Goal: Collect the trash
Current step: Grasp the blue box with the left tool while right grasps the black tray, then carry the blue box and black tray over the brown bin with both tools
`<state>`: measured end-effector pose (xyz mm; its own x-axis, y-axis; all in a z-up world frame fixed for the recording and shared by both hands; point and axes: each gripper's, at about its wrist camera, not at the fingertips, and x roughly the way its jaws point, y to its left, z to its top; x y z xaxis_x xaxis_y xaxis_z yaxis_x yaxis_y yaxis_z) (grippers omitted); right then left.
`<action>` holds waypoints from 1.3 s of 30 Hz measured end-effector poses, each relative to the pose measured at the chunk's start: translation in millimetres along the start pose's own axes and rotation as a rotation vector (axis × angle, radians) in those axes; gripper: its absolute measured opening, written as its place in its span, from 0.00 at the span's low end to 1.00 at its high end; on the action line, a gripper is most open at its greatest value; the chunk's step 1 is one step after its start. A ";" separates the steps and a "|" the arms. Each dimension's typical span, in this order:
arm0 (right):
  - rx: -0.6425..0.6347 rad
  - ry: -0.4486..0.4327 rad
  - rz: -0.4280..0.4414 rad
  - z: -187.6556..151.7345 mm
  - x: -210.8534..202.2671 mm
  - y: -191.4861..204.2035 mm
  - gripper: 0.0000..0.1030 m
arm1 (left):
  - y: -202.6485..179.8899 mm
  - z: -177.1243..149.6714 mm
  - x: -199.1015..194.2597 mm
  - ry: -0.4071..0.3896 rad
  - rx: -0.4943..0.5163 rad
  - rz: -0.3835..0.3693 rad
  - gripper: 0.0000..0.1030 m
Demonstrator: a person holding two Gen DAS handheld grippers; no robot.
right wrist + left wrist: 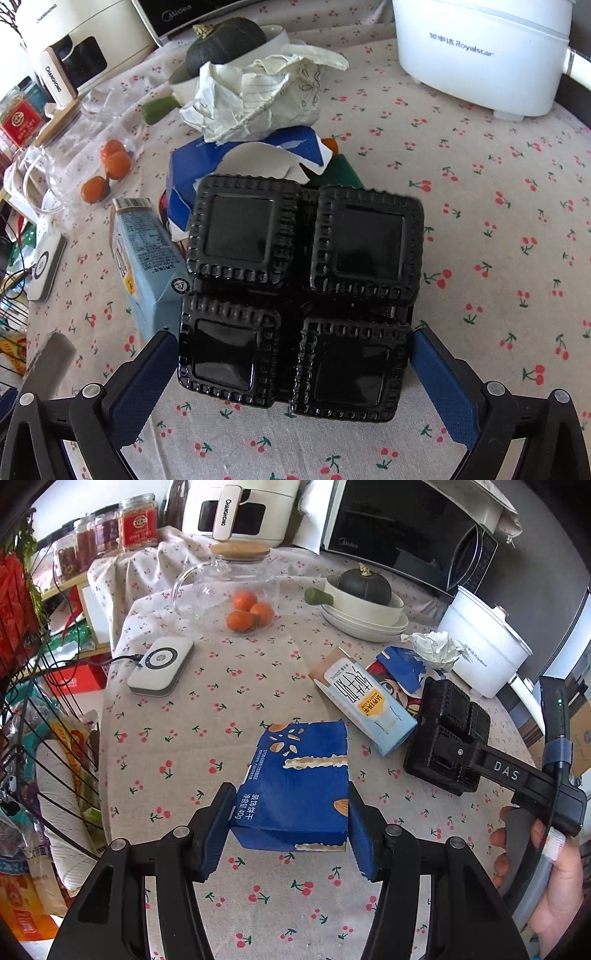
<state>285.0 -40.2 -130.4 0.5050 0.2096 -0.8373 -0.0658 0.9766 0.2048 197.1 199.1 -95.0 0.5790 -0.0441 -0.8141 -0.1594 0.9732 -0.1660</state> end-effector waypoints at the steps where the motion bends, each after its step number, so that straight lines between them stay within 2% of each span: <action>1: 0.008 0.006 -0.005 -0.8 2.2 -1.7 0.99 | -1.0 -0.1 -0.6 -0.001 0.001 -0.002 0.58; 4: 0.017 0.011 0.001 -5.8 0.7 -7.3 0.93 | -3.4 -1.1 -1.8 -0.001 0.007 -0.005 0.58; 7: -0.015 0.015 0.026 -9.4 -8.0 -11.8 0.74 | -8.0 -2.4 -4.1 -0.002 0.017 -0.009 0.58; 9: -0.037 0.021 0.026 -11.9 -15.1 -15.9 0.50 | -12.2 -3.4 -6.5 -0.005 0.027 -0.013 0.58; 10: -0.043 0.024 0.025 -12.9 -17.9 -18.2 0.51 | -14.2 -3.9 -7.8 -0.007 0.030 -0.015 0.58; 11: -0.042 0.024 0.028 -13.5 -21.2 -21.6 0.47 | -15.8 -4.4 -9.2 -0.009 0.030 -0.018 0.58; 16: 0.007 -0.002 0.063 -7.4 -32.4 -37.2 0.47 | -19.8 -4.5 -14.8 -0.026 0.029 -0.022 0.58; 21: 0.032 -0.012 0.105 3.3 -22.8 -33.9 0.48 | -19.2 -1.5 -10.6 -0.025 0.029 -0.019 0.58; 27: 0.066 -0.011 0.144 8.3 -4.7 -26.7 0.58 | -20.1 0.8 -0.5 -0.010 0.034 -0.013 0.58; 33: 0.040 -0.021 0.137 8.1 -12.5 -30.0 0.50 | -25.1 0.3 1.4 -0.006 0.036 -0.019 0.58; 39: 0.037 -0.015 0.138 -3.6 -43.8 -49.9 0.49 | -38.4 -3.8 -11.1 -0.018 0.040 -0.047 0.58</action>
<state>263.1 -98.0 -105.8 0.5063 0.3407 -0.7922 -0.1040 0.9361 0.3361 193.7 161.4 -81.7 0.5998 -0.0863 -0.7955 -0.0996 0.9784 -0.1812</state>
